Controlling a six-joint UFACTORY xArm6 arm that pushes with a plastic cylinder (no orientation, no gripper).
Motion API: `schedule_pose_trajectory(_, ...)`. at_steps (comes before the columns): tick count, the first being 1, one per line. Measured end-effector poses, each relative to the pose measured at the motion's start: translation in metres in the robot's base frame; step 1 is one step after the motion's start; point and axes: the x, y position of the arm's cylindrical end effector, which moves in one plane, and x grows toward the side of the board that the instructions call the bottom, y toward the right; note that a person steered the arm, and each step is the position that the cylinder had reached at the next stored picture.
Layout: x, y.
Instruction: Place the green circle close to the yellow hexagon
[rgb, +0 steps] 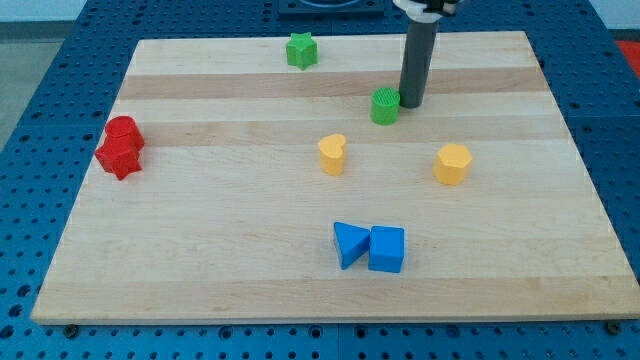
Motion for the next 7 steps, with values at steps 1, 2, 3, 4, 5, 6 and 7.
schedule_pose_trajectory(1,-0.029,-0.013)
schedule_pose_trajectory(2,-0.015,-0.054)
schedule_pose_trajectory(3,0.024,-0.043)
schedule_pose_trajectory(4,0.031,-0.036)
schedule_pose_trajectory(5,0.004,-0.042)
schedule_pose_trajectory(6,0.015,-0.043)
schedule_pose_trajectory(7,0.039,-0.043)
